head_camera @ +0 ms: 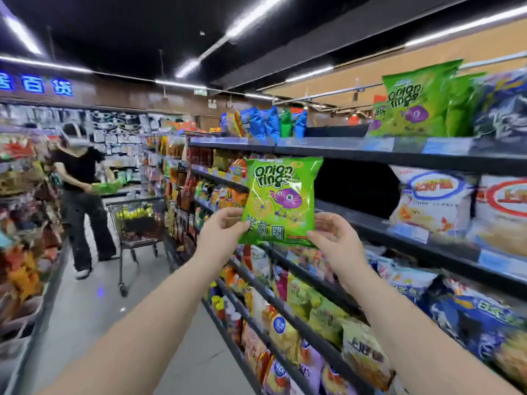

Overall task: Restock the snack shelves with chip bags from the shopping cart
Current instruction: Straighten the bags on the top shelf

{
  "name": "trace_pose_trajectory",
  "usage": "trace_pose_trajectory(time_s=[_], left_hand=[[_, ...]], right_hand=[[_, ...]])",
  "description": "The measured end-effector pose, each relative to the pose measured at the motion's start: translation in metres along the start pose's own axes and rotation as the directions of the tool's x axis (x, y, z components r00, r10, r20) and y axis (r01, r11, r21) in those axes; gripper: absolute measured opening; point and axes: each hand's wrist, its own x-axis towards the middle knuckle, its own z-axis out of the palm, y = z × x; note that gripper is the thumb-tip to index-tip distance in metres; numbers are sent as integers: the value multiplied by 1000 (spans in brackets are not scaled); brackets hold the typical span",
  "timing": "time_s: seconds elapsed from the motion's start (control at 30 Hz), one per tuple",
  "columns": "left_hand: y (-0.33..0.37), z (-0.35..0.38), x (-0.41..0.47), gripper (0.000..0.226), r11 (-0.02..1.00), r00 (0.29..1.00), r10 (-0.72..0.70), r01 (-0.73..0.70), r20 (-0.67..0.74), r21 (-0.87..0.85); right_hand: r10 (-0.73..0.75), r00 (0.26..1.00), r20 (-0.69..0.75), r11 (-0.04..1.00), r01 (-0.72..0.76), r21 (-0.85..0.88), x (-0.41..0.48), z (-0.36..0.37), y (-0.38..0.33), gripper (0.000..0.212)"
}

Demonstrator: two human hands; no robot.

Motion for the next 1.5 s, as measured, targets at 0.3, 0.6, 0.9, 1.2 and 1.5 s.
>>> trace_pose_trajectory(time_s=[0.3, 0.6, 0.9, 1.2, 1.5], left_hand=[[38, 113, 179, 19, 970, 972, 211, -196, 99, -141], [72, 197, 320, 28, 902, 926, 355, -302, 131, -310], [82, 275, 427, 51, 948, 802, 313, -234, 508, -215], [97, 322, 463, 18, 972, 528, 221, -56, 820, -226], [94, 360, 466, 40, 959, 362, 244, -226, 900, -169]], right_hand=[[-202, 970, -132, 961, 171, -216, 179, -52, -10, 40], [-462, 875, -144, 791, 332, -514, 311, -78, -37, 57], [-308, 925, -224, 482, -52, -875, 385, -92, -36, 75], [-288, 821, -493, 289, -417, -862, 410, -100, -36, 70], [-142, 775, -616, -282, -628, -725, 415, -87, -40, 31]])
